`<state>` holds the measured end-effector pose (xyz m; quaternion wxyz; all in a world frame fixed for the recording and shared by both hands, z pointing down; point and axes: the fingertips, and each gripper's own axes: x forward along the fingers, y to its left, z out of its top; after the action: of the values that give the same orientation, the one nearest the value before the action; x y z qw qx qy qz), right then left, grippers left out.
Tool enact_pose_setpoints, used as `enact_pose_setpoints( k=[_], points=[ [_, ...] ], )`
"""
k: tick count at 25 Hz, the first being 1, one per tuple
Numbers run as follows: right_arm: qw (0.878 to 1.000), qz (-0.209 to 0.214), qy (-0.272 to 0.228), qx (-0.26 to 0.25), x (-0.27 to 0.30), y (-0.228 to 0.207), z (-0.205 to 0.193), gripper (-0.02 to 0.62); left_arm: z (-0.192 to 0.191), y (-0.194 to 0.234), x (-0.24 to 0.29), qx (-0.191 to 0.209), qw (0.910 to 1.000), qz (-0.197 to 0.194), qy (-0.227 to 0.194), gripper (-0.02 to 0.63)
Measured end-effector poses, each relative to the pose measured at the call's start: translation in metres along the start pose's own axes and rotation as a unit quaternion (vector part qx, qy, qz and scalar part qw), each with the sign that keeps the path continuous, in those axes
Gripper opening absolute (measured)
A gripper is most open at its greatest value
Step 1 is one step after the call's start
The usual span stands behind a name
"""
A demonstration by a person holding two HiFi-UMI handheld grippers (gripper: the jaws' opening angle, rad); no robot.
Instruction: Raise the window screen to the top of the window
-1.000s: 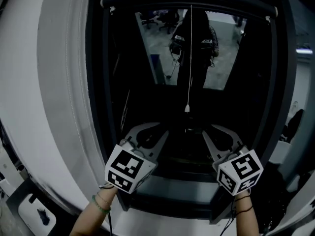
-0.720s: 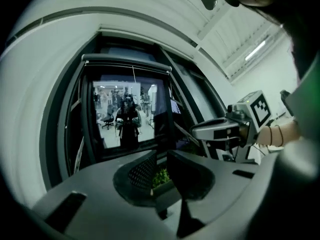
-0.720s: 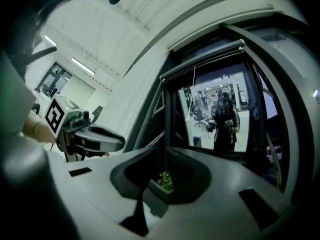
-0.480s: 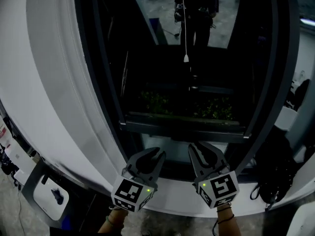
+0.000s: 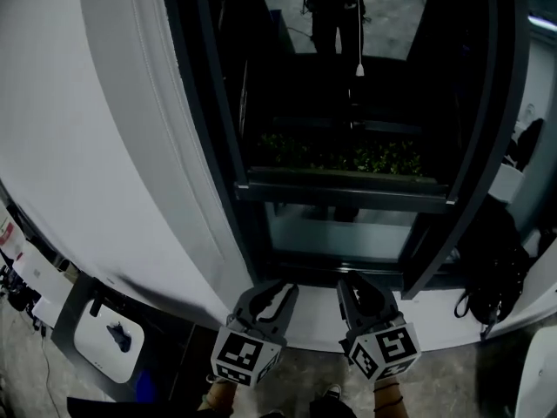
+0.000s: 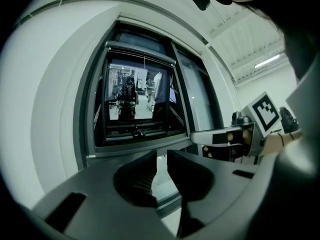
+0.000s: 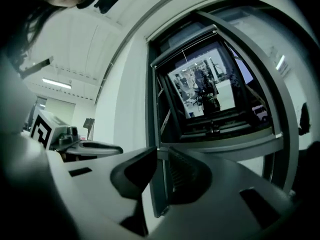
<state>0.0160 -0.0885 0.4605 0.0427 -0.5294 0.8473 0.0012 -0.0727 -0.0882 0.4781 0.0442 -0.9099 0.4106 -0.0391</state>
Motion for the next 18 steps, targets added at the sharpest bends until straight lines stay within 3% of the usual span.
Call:
enact_pose_setpoints(
  k=[4, 11, 18],
  points=[
    [0.999, -0.021, 0.011, 0.036, -0.019, 0.051, -0.023, 0.057, -0.024, 0.005, -0.055, -0.005, 0.9998, -0.015, 0.012, 0.064],
    [0.996, -0.070, 0.032, 0.047, -0.053, 0.130, -0.058, 0.057, -0.060, -0.005, -0.132, -0.049, 0.9959, -0.073, 0.022, 0.064],
    [0.992, -0.104, 0.054, 0.047, -0.096, 0.165, -0.072, 0.057, -0.067, -0.034, -0.165, -0.088, 0.9896, -0.113, 0.014, 0.059]
  ],
)
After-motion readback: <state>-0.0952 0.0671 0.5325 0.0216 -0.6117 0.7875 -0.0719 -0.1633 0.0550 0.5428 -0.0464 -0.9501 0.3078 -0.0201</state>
